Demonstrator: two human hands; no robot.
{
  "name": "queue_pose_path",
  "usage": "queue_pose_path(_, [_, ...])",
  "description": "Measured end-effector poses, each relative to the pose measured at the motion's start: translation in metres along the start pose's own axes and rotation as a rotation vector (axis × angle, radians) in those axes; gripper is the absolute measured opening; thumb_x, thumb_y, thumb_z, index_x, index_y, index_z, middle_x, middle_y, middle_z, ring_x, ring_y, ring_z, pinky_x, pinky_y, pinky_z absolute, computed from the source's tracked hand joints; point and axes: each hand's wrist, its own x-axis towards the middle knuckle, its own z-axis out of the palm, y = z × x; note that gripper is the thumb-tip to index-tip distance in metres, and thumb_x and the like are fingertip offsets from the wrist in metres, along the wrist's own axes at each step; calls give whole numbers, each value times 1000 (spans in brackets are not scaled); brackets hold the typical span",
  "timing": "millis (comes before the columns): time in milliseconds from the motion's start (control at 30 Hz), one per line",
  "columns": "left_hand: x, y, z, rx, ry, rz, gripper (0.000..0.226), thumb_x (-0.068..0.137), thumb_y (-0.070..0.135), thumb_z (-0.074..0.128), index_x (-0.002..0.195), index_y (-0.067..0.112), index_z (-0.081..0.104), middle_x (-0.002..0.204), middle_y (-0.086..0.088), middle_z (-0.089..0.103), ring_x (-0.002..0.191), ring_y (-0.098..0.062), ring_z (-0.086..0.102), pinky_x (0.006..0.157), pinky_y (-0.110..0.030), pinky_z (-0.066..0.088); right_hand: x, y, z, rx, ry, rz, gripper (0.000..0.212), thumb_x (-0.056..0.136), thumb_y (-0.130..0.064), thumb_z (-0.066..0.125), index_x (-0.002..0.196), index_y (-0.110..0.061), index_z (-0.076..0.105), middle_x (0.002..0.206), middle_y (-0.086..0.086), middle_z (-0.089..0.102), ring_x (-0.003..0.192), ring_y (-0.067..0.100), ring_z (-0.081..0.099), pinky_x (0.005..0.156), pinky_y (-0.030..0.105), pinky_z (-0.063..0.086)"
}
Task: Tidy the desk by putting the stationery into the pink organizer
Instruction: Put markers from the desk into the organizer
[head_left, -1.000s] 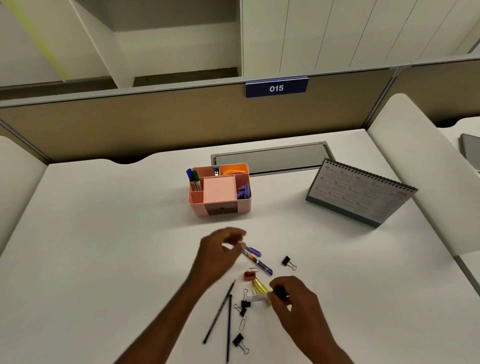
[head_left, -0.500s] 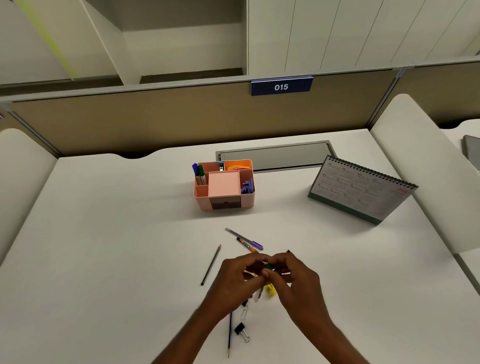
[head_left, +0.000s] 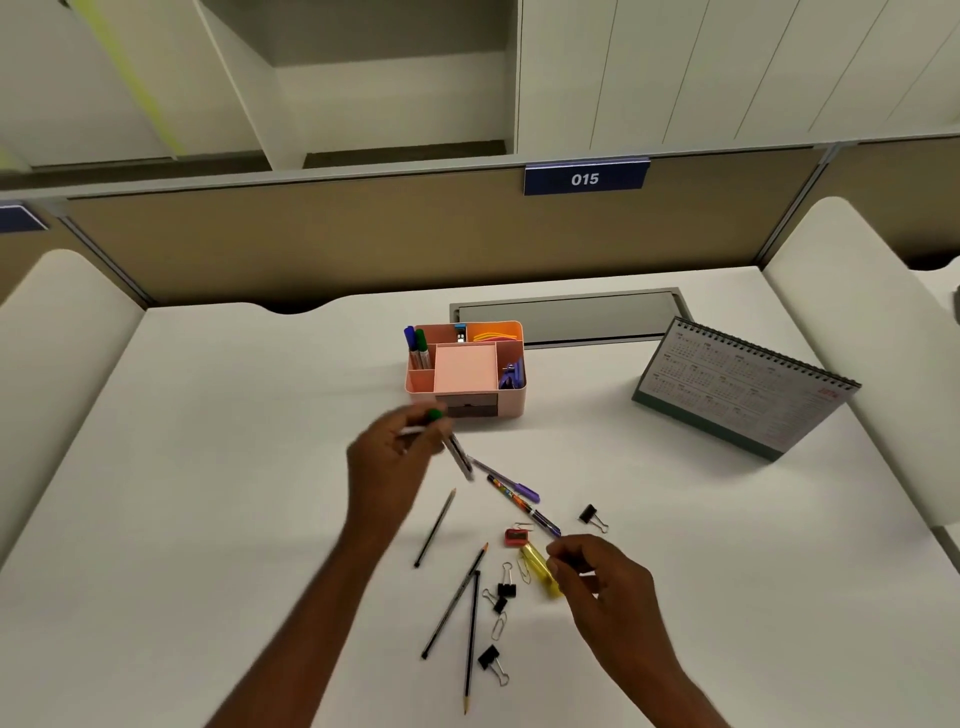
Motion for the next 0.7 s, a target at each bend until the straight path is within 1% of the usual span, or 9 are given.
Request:
queue_pose_path(167, [74,23,-24,117,223,207,22,84,28,85,104,21,77,93,5,79,86,-15,76,84,-38,63,-3,11,-3,-48,-17,35,25,93,-14,73,98,-38,70,96,-19,72,90,11,70,72,16,54])
queue_pose_path(267, [113,31,-25,143,302,273,26,83,29,85,104,17,75,92,3,78,84,-11,76,82,-30,62,-2,16,-5,-57,-9,50,25,93,-13,73,98,-37,71,96,-19,72,88,12,70,70,15,52])
queue_pose_path(367, [142,28,-19,196,316,302,28,83,26,85,104,12,74,92,1,78,82,-9,75,79,-21,60,0,18,-5,-62,-8,70,23,93,-15,73,98,-37,71,96,-19,72,88,11,70,70,14,52])
queue_pose_path(500, [164,10,-9,343,311,286,27,85,26,85,103,10,74,95,-1,78,84,-10,74,71,-11,55,6,18,-5,-72,-10,94,21,93,-18,73,100,-38,71,97,-24,71,90,6,70,71,13,53])
queue_pose_path(600, [173,-7,-4,402,302,237,24,86,24,83,104,10,74,97,-3,78,88,-14,75,72,-12,53,10,20,-6,-79,-9,103,21,94,-19,73,100,-39,71,97,-26,70,90,4,69,72,13,53])
queue_pose_path(700, [177,-21,0,437,293,221,21,87,21,82,104,10,74,100,-5,79,90,-15,75,70,-13,52,11,21,-7,-76,-17,112,21,94,-20,73,101,-39,70,98,-26,70,90,5,70,73,17,56])
